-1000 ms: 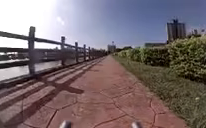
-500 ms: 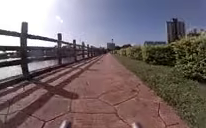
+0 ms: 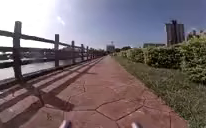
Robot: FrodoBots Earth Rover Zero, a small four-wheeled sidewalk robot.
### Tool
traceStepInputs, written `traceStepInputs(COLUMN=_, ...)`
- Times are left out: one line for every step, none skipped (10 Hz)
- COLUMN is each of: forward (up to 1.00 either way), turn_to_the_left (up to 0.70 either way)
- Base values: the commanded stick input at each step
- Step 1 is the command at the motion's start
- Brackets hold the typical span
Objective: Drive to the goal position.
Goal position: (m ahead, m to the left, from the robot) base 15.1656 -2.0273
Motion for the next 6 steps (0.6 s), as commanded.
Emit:
traceStepInputs(forward=0.50, turn_to_the_left=0.00)
traceStepInputs(forward=0.50, turn_to_the_left=0.00)
traceStepInputs(forward=0.50, turn_to_the_left=0.00)
traceStepInputs(forward=0.50, turn_to_the_left=0.00)
traceStepInputs(forward=0.50, turn_to_the_left=0.00)
traceStepInputs(forward=0.50, turn_to_the_left=0.00)
